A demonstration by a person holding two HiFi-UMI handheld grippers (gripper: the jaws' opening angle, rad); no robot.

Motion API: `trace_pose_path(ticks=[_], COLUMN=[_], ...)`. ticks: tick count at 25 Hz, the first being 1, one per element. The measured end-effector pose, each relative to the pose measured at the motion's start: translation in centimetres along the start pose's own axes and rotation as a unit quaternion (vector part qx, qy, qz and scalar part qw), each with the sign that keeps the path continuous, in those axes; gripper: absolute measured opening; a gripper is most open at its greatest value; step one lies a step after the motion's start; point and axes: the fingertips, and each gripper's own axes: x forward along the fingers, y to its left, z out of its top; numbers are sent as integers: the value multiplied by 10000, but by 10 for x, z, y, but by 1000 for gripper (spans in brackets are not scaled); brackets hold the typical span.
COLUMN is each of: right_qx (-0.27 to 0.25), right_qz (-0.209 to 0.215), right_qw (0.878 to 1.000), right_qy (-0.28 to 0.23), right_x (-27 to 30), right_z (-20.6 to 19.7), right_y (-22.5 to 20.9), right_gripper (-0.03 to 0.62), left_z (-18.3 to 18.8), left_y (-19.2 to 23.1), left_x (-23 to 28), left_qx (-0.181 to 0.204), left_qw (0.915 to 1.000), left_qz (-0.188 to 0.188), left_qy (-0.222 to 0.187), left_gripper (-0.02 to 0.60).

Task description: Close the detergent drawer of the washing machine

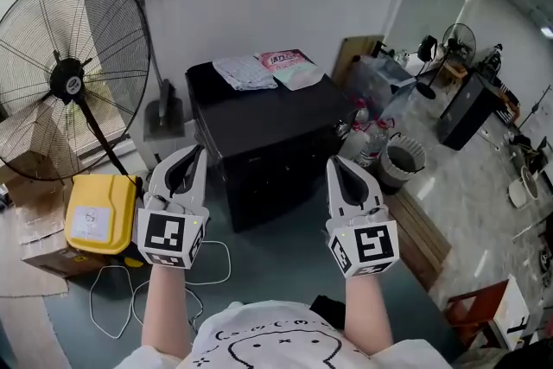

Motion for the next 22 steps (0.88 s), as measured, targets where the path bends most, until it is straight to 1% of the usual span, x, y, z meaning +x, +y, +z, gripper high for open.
trace_pose_path(ticks=[8,16,22], right_qx=[-7,-52,-66], right_qz=[-23,39,9], right_qw=[10000,10000,10000], right_qy=[72,26,39], right_x=[-8,-6,-4], right_z=[-3,1,1], right_y=[-11,-8,-4], right_gripper=[-1,0,0], left_z=[3,10,10], left_y=[-13,-11,-5], left_x=[-1,-4,-7], left_qx=[28,106,115], left_qw=[10000,9999,9999], left_qz=[19,72,78], left_qy=[29,-4,-19], left_gripper=[17,17,17])
